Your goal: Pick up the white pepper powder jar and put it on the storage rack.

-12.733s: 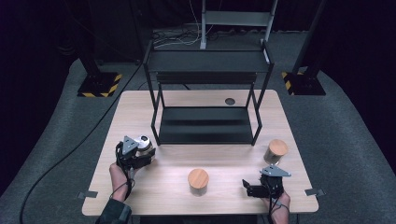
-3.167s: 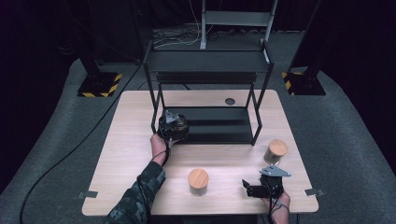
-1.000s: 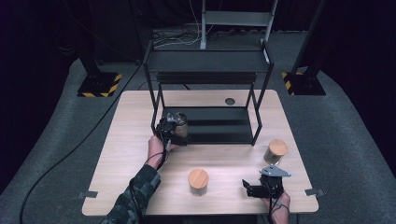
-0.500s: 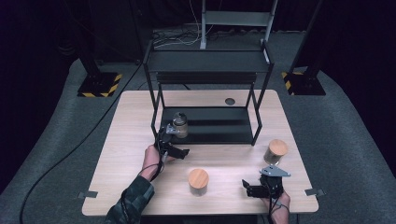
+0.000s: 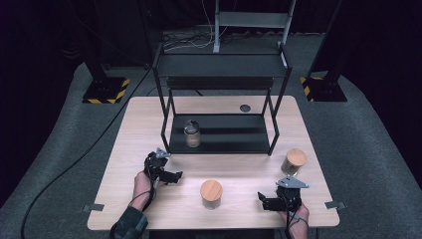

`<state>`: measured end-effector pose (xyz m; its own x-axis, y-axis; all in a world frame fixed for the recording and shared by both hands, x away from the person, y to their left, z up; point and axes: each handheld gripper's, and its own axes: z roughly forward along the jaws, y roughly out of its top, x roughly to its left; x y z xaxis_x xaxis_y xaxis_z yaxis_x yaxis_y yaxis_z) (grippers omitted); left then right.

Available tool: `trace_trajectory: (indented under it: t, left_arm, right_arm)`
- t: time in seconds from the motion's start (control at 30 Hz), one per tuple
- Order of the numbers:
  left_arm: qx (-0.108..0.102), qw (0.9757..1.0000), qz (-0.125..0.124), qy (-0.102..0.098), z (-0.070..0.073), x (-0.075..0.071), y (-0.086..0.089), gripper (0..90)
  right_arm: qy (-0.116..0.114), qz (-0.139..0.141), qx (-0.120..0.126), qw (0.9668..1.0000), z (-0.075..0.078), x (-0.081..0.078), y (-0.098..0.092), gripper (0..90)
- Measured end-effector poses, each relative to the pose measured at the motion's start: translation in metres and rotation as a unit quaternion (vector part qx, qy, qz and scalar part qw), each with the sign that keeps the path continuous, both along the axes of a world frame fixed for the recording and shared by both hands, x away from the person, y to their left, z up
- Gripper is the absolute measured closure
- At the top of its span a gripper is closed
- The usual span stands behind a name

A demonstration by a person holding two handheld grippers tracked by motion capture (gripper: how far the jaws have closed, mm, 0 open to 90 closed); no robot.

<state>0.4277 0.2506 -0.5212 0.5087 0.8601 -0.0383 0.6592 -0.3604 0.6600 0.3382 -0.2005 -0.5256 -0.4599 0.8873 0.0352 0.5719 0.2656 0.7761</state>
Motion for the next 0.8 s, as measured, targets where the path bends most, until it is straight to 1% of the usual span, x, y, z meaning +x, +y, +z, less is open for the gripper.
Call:
trace_trajectory:
  t: [0.03,0.1,0.2,0.27,0.4,0.47,0.53,0.8]
  left_arm:
    - [-0.002,1.0,0.008,-0.003,-0.001,-0.003,0.004,0.5]
    - [0.002,0.9997,0.023,-0.01,-0.002,-0.008,0.01,0.4]
    - [0.005,0.9987,0.042,-0.029,-0.006,-0.018,0.018,0.3]
    - [0.001,0.998,0.05,-0.038,-0.008,-0.024,0.023,0.2]
    - [0.001,0.9973,0.062,-0.039,-0.008,-0.03,0.032,0.2]
    - [0.001,0.9962,0.078,-0.039,-0.008,-0.032,0.036,0.2]
    - [0.002,0.9963,0.077,-0.039,-0.008,-0.034,0.038,0.2]
    - [0.002,0.995,0.092,-0.039,-0.008,-0.04,0.043,0.1]
  right_arm:
    - [0.0,0.0,0.0,1.0,0.0,0.0,0.0,1.8]
    - [0.0,0.0,0.001,1.0,0.0,0.0,0.0,1.8]
    - [-0.001,0.0,0.0,1.0,0.0,0.0,0.0,1.8]
    - [-0.001,0.0,0.0,1.0,0.0,0.0,0.0,1.8]
    - [-0.001,0.002,-0.003,1.0,0.0,0.0,0.001,1.8]
    - [-0.003,0.002,-0.003,1.0,0.0,0.0,0.001,1.8]
    - [-0.005,0.002,-0.002,1.0,0.0,-0.001,0.001,1.8]
    - [-0.006,0.002,-0.002,1.0,0.0,-0.001,0.0,1.8]
